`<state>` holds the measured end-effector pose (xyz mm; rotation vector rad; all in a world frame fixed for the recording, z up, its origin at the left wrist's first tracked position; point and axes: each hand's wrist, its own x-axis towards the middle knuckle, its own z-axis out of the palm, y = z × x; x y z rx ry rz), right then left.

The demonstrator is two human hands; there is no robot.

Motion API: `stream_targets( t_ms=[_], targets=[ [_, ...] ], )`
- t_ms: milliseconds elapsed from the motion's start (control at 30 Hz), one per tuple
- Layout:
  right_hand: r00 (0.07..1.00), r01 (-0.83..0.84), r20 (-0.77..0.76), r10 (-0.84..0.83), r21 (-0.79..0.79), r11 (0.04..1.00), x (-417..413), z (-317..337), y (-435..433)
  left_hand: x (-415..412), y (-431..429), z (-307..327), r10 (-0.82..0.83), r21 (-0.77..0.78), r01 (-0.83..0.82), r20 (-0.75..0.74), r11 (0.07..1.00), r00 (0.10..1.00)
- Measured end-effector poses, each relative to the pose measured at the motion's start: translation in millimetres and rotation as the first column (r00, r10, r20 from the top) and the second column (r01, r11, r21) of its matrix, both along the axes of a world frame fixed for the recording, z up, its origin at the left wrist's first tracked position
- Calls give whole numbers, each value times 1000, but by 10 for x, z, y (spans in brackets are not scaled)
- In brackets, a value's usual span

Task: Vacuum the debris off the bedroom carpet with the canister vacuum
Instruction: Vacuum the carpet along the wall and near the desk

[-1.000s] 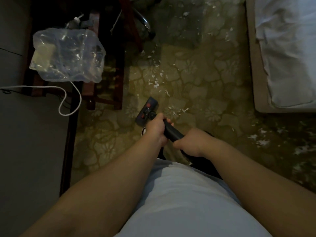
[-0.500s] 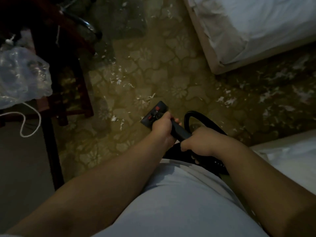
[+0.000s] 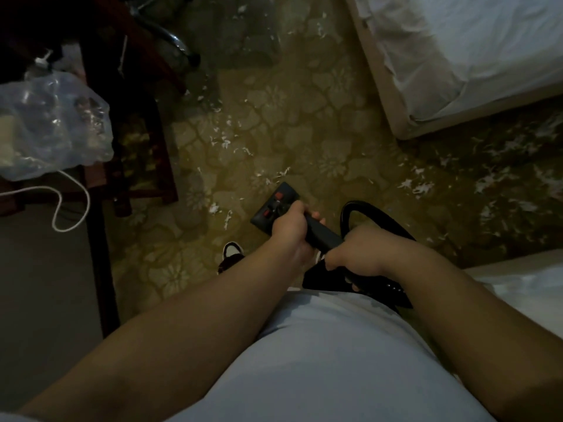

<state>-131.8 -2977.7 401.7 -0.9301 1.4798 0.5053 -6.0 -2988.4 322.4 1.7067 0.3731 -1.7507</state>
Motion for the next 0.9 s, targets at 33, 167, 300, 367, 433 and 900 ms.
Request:
stream_targets(
  t_ms=[33,167,300,367,433,900],
  targets=[
    [1000,-11,5,11,-7,1000,160,-9,-28,157,-11,-4,17,-6,-17,20,1000,1000],
    [997,-72,19,73,-45,996,930,-56,-112,925,-34,-64,61,-17,-60,69,998,996],
    [994,-99,33,101,-71,993,1758,-108,-157,1790,-46,-165,87,-10,-86,102,996,991],
    [991,-128,32,130,-76,989,2141,-160,-159,2191,-34,-211,91,-2,-91,123,996,988],
    [990,-131,40,134,-76,988,2487,-228,-134,2544,-6,-245,93,8,-96,155,995,984],
    [974,-217,43,222,-98,971,3065,-338,-45,3114,130,-295,127,13,-130,147,991,981]
  ],
)
